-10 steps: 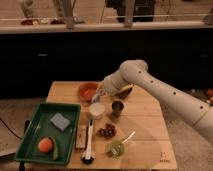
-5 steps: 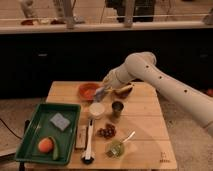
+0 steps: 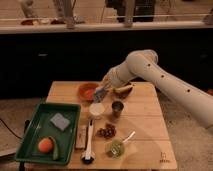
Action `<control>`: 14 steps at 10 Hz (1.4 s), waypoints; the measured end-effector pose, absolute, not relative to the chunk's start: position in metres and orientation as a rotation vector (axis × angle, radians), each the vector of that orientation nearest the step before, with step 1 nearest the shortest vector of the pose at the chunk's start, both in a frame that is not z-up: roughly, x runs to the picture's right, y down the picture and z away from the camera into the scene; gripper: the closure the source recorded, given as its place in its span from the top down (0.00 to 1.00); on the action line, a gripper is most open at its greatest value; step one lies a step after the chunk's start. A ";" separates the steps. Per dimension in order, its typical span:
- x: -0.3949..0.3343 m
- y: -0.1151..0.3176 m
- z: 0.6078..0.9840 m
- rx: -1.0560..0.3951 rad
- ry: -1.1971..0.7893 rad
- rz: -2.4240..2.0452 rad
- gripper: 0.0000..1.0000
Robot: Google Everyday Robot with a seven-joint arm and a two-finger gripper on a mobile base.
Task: Place towel in paper cup
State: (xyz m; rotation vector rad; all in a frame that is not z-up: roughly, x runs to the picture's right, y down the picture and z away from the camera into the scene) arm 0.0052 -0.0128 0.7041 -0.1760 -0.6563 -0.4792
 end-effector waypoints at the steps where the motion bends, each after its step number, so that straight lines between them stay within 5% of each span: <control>1: 0.003 -0.011 0.703 -0.176 -0.660 -0.488 0.00; 14: -0.039 0.043 0.737 -0.401 -0.740 -0.829 0.00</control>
